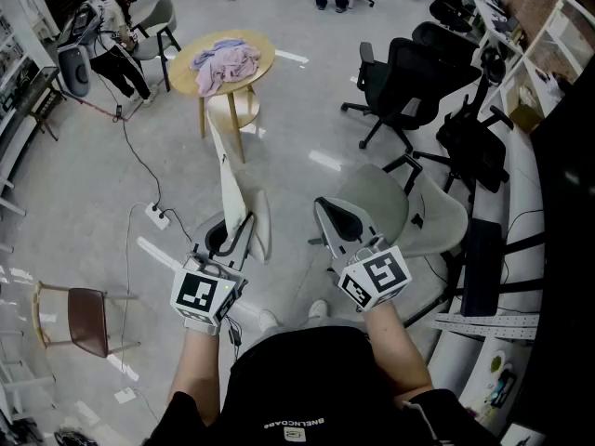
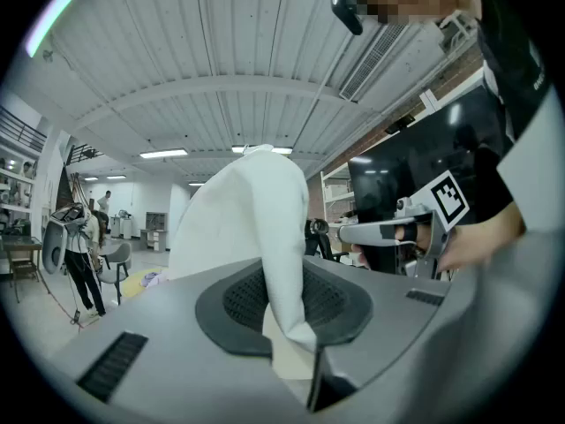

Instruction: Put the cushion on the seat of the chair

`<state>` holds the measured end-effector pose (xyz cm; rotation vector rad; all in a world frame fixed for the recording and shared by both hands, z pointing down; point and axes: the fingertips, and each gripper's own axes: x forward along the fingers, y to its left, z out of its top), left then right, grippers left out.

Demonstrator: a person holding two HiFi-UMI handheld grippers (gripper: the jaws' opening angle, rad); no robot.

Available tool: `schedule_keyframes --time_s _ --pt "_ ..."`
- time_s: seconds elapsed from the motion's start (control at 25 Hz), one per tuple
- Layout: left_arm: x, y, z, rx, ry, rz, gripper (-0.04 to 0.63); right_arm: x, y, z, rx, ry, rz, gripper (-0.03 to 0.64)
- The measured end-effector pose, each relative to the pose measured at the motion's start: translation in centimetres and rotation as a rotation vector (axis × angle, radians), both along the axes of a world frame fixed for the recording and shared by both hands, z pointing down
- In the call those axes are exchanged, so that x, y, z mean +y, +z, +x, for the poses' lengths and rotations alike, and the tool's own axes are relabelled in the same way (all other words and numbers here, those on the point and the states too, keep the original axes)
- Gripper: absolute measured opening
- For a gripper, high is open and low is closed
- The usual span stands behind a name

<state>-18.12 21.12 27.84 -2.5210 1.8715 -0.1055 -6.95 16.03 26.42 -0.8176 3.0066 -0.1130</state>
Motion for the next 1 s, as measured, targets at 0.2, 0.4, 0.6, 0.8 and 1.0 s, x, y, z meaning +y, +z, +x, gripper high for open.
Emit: schedule_keyframes --time_s 0.2,0.4,0.6,0.8,1.0 --pt "-0.6 0.3 1.0 -0.01 0.007 -0.008 0.072 -0.7 0.2 1.0 0.002 0.003 0.006 0.006" --pt "-1.5 0.6 1.8 -0.017 -0.003 -0.022 0.072 -1.7 0.1 2.2 -0.016 0.003 0.005 0.008" --pt "-2.5 1.0 3.1 -0.021 -0.018 -0.043 0.072 -3.6 0.0 4.0 -0.083 0.007 -0.047 0.009" --pt "-4.0 0.3 5.0 -0.013 -0.033 -0.03 0.072 -5.8 -0.2 6.5 -0.098 0.021 -0.057 0.009" --pt "-4.9 0.4 6.7 -0.003 -0.049 -0.04 0.072 -7.5 0.2 9.4 -0.118 0.036 -0.09 0.009"
